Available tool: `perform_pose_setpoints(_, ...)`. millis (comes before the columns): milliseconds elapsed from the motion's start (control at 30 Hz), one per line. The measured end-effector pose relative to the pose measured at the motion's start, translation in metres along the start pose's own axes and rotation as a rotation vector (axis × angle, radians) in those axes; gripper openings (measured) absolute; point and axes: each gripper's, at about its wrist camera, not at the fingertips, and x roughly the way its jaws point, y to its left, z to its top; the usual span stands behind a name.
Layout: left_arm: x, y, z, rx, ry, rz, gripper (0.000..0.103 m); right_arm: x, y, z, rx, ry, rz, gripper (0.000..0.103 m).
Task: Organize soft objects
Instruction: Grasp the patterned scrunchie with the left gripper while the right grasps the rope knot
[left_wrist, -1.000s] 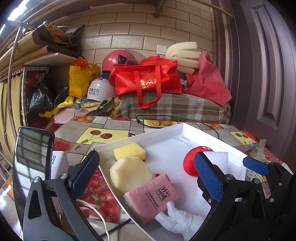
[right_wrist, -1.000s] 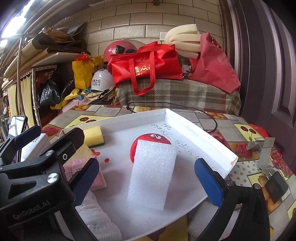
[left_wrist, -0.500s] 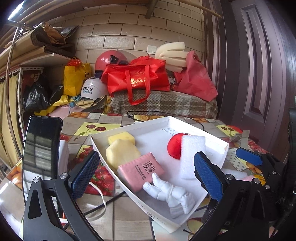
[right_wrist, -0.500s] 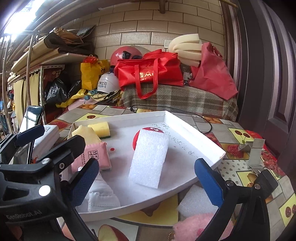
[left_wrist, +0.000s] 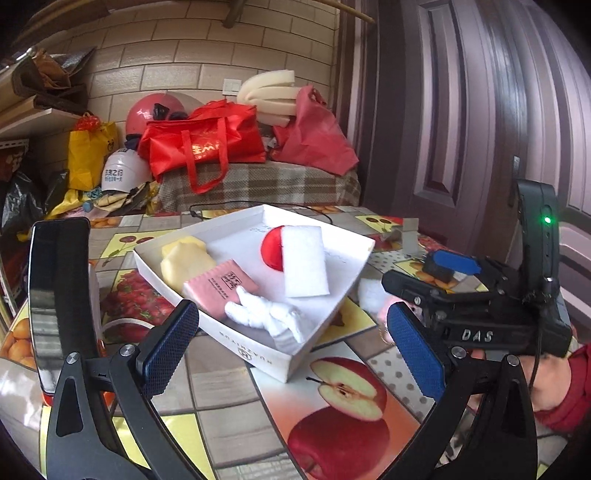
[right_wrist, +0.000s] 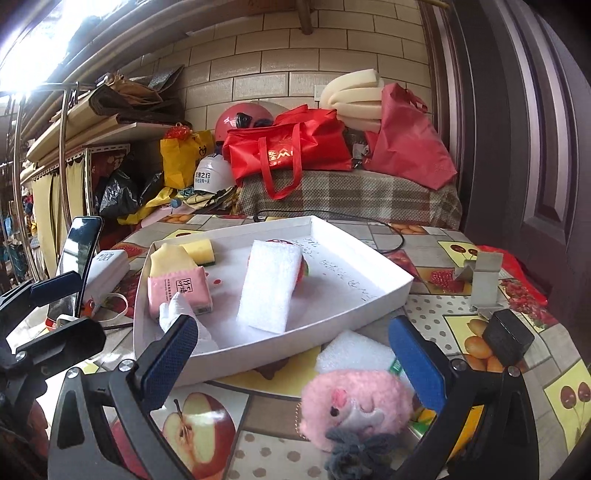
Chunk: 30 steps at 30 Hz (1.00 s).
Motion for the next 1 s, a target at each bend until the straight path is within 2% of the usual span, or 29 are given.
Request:
perform_pose_setpoints(233,-0.011,-0.032,-0.018,0.091,0.175,-0.271,0.103,-0.026,-0.073,-0.020,0.085,0.111,-0.094,0.103)
perform_pose_setpoints(333,-0.016,-0.055,-0.027,0.160,0.258,-0.373,0.103,-0.037,-0.104,-0.034,0.124,0.193,-0.080,0.103)
perform_pose_setpoints(400,-0.022,-0.073,-0.034,0.235,0.296,-0.414,0.103,-0.045,-0.119,-0.044,0.153,0.251,-0.043,0.103)
perform_pose_setpoints(500,-0.029,-0.100,-0.045,0.353,0.336,-0.429,0.103,-0.054,-0.131,-0.053,0.190,0.299,0.006,0.103)
perform_pose_setpoints(600,-0.022,-0.114,-0.054,0.431,0.394,-0.384,0.102,-0.049,-0.132,-0.056,0.196,0.345,0.012,0.103)
perform_pose_setpoints(633,-0.018,-0.115,-0.057,0.443,0.416,-0.372,0.099,-0.045,-0.130,-0.057,0.190,0.367,0.011,0.103)
perform_pose_setpoints(667,-0.015,-0.115,-0.059,0.447,0.435,-0.373,0.096,-0.041,-0.128,-0.059,0.177,0.391,0.009,0.101)
perform_pose_setpoints(733,-0.012,-0.113,-0.061,0.439,0.458,-0.376,0.094,-0.032,-0.122,-0.061,0.145,0.435,0.006,0.082)
perform_pose_setpoints(1000,-0.004,-0.108,-0.063,0.418,0.494,-0.375,0.094,-0.018,-0.108,-0.061,0.059,0.481,-0.010,0.078)
